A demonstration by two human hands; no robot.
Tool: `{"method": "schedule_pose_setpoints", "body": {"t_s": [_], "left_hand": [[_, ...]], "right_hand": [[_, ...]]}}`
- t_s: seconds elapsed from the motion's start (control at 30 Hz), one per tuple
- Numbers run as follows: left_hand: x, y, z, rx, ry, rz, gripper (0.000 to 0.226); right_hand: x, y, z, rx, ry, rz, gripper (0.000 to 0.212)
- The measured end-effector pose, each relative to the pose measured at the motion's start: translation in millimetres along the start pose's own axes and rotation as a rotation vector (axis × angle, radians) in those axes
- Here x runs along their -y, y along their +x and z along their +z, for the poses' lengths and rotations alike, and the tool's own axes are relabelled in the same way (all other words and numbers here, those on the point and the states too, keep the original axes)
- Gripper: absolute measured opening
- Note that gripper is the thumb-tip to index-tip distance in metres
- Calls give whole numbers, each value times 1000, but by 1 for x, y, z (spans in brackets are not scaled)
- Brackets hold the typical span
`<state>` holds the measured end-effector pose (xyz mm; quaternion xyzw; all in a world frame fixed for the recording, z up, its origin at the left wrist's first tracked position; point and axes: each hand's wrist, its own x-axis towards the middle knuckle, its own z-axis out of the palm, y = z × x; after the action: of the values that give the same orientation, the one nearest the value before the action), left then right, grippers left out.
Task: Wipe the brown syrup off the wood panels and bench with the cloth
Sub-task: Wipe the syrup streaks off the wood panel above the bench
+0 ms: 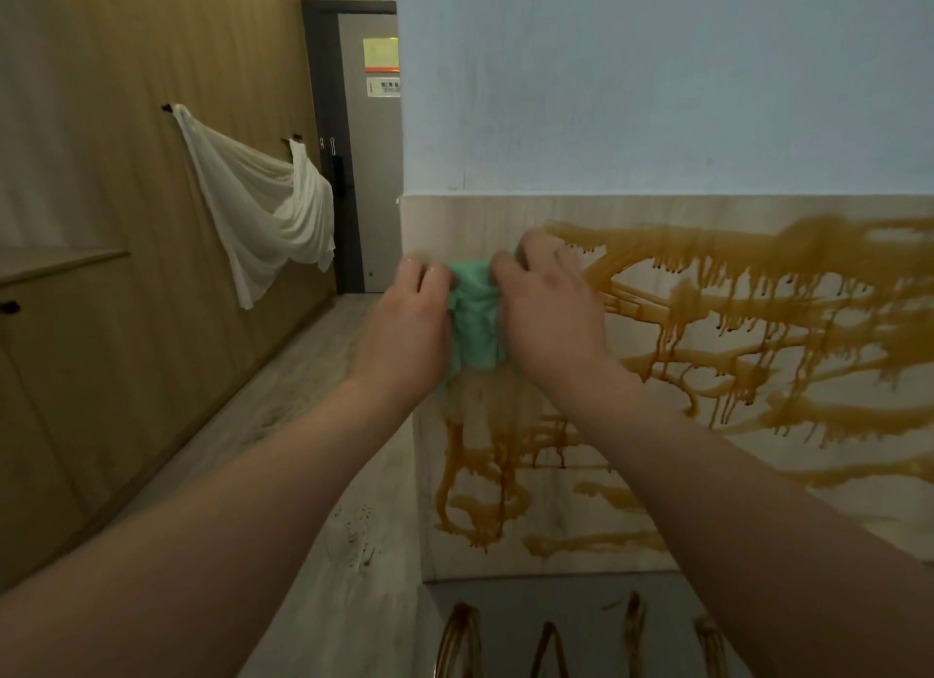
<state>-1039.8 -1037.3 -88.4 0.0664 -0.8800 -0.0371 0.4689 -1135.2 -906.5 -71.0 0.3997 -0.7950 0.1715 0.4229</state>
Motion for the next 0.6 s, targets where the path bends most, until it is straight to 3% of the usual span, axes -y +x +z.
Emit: {"method": "schedule_pose_setpoints", "body": {"t_s": [0.1,0.2,0.37,0.6], "left_hand": [[5,0,6,-37,-6,32,26],[20,-29,29,3,54,130,28],[31,-90,68,84,87,139,32],[38,-160,104,328,128,84,37]], "right_hand": [[-1,-10,10,-95,88,-11,35],[-9,-48,46,-86,29,-147,26],[-4,-114,94,-103,60,-113,25],[13,-193,141,88,144,-56,30]]}}
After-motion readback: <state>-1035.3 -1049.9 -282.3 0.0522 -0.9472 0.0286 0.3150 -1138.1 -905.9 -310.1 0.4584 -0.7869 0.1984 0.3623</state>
